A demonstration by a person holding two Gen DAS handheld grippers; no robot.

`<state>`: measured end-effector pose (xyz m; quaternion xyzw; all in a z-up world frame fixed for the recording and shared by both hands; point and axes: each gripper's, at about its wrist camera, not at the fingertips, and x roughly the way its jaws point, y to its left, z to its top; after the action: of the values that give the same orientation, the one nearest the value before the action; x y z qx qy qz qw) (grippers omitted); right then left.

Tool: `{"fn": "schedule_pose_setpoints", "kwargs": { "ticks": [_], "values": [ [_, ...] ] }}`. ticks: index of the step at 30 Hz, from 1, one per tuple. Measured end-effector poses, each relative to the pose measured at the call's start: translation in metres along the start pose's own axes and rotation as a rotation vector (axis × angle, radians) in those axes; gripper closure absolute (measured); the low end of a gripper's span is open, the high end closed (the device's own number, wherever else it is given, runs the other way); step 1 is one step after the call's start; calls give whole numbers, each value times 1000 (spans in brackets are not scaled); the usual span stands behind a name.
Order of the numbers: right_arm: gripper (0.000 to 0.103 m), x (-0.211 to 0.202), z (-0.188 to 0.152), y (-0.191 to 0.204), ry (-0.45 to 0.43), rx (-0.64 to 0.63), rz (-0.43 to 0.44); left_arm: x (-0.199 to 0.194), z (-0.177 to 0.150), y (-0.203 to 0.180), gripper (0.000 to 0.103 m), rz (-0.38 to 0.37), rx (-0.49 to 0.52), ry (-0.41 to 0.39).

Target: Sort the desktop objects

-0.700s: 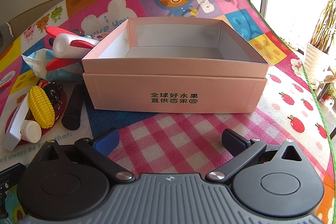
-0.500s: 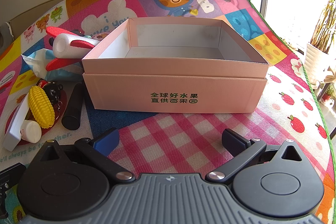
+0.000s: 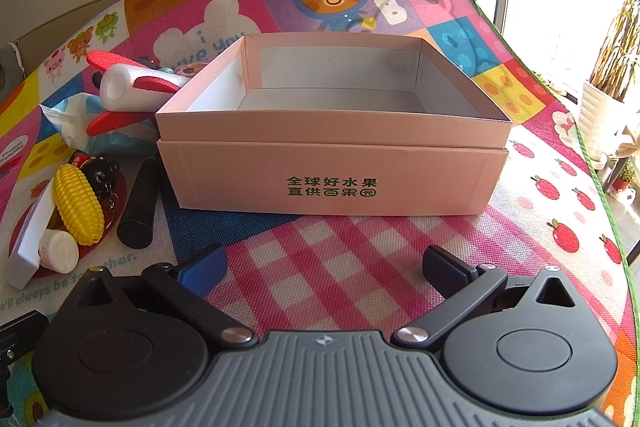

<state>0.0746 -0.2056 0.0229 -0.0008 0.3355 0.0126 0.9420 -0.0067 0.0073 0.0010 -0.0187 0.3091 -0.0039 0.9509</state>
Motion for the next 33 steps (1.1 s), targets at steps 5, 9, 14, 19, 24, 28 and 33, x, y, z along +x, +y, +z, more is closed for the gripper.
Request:
{"fn": "schedule_pose_setpoints", "kwargs": {
  "ticks": [5,9,14,19,24,28,33],
  "values": [
    [0,0,0,0,0,4,3,0,0,0,0,1,1,1],
    [0,-2,-1,-2,12,-1,19,0,0,0,0,0,1,0],
    [0,-15,-6,4,65,-37,37,0,0,0,0,-3,-2,-1],
    [0,-42,-27,0,73,-69,63,1,0,-3,0,10,19,11],
    [0,-56,-42,-7,41,-91,88,0,0,-9,0,26,55,26],
    [0,-55,-38,-7,60,-89,86,-2,-2,-7,0,8,62,25],
    [0,-55,-39,-8,46,-91,92,-10,0,-4,0,-34,57,-14]
  ]
}}
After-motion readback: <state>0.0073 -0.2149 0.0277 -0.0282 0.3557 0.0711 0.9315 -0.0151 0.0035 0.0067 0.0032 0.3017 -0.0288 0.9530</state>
